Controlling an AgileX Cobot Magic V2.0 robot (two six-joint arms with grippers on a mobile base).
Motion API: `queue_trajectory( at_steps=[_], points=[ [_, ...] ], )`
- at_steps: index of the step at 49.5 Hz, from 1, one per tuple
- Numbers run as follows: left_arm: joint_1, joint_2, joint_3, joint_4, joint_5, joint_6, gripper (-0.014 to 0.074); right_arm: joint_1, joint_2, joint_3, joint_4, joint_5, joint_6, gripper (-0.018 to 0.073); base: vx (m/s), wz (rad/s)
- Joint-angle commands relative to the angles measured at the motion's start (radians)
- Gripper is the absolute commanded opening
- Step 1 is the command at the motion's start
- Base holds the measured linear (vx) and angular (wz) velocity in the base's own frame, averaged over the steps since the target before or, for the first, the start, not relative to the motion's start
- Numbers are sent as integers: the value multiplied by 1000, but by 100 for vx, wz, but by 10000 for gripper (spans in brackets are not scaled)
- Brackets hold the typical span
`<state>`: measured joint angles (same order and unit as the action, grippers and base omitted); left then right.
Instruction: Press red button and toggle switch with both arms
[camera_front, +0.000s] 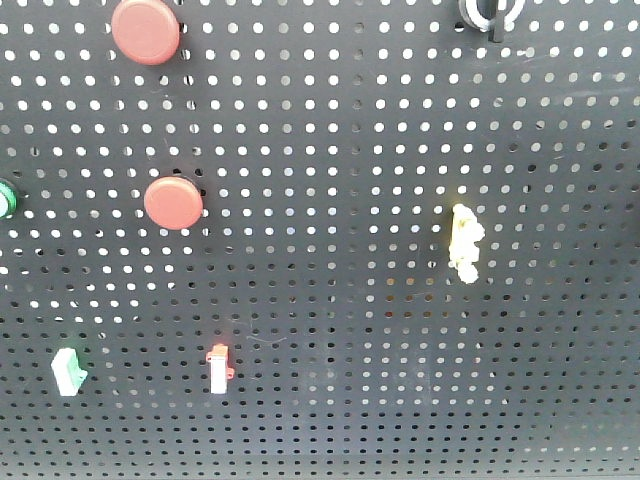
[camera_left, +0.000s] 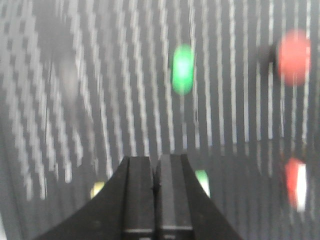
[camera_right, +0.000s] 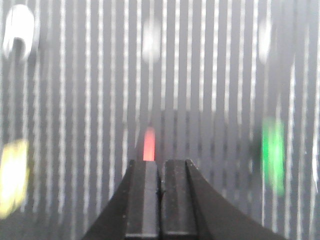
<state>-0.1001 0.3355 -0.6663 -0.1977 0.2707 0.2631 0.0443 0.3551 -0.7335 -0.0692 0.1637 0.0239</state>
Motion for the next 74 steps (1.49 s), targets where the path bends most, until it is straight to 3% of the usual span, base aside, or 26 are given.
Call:
queue_trajectory(
  at_steps=[1, 11, 16, 21, 26, 31, 34, 38, 40, 61, 74],
  points=[
    [-2, 147, -185, -6, 5, 9, 1, -7, 121, -141, 1, -48, -9, -3, 0, 0],
    [-2, 285, -369, -15, 28, 6, 1, -7, 243, -234, 1, -62, -9, -3, 0, 0],
    [-2, 314, -419, -80, 22, 11, 1, -7, 269, -234, 6, -63, 10, -3, 0, 0],
    [-6, 347, -465, -196, 58, 86, 1, -7, 277, -234, 36, -33, 39, -3, 0, 0],
    [-34, 400, -509, -382, 135, 293, 1, -7, 277, -233, 75, -21, 46, -3, 0, 0],
    [-70, 469, -550, -649, 262, 601, 1, -7, 277, -233, 79, -21, 46, -3, 0, 0],
    [-88, 515, -575, -804, 325, 737, 1, -7, 277, -233, 79, -22, 46, -3, 0, 0],
    [-103, 580, -612, -961, 366, 839, 1, -7, 277, -233, 82, -23, 47, -3, 0, 0],
    [-108, 606, -632, -1003, 368, 861, 1, -7, 277, -233, 82, -23, 50, -3, 0, 0],
    [-111, 834, -898, -1040, 400, 843, 1, -7, 277, -233, 82, -23, 67, -3, 0, 0],
    [-111, 913, -946, -1054, 386, 823, 1, -7, 277, -233, 82, -23, 66, -3, 0, 0]
  ],
)
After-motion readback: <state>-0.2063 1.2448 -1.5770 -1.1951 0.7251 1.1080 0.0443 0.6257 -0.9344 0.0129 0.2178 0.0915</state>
